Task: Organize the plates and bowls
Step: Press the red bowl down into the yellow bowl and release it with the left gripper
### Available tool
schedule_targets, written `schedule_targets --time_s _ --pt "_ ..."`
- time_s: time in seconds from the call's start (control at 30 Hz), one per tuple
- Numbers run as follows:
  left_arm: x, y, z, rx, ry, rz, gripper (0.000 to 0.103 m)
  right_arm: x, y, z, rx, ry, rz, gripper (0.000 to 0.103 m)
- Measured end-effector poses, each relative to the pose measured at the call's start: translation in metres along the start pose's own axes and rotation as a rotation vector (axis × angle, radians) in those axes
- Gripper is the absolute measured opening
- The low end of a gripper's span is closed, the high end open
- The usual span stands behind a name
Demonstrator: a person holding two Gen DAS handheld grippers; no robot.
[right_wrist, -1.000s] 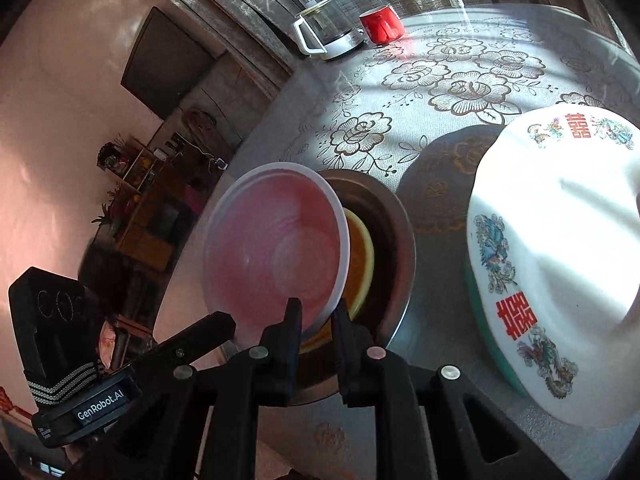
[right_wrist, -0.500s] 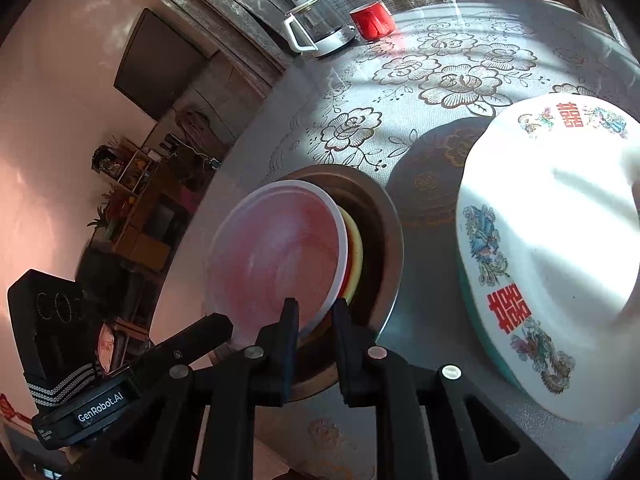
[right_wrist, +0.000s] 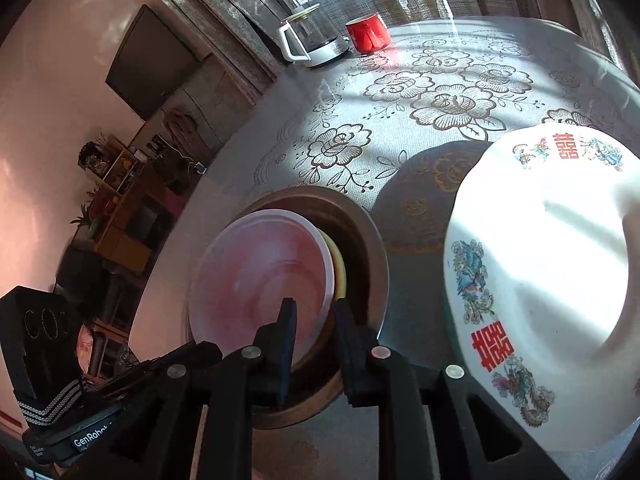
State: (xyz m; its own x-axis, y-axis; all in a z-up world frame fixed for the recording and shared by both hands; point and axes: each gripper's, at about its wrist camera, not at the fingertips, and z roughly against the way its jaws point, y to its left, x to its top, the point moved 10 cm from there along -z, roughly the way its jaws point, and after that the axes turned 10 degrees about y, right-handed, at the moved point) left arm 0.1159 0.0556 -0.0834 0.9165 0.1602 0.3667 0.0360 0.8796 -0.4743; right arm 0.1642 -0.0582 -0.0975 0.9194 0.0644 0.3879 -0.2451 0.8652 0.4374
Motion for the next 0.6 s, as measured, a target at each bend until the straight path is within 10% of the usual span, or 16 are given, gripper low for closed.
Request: schedule_targets --time_s 0.6 --pt "0.0041 0.0079 0.0060 0.077 -0.043 -0.030 0.028 0.0023 0.0000 -0.0035 -0.043 0.008 0.030 0.013"
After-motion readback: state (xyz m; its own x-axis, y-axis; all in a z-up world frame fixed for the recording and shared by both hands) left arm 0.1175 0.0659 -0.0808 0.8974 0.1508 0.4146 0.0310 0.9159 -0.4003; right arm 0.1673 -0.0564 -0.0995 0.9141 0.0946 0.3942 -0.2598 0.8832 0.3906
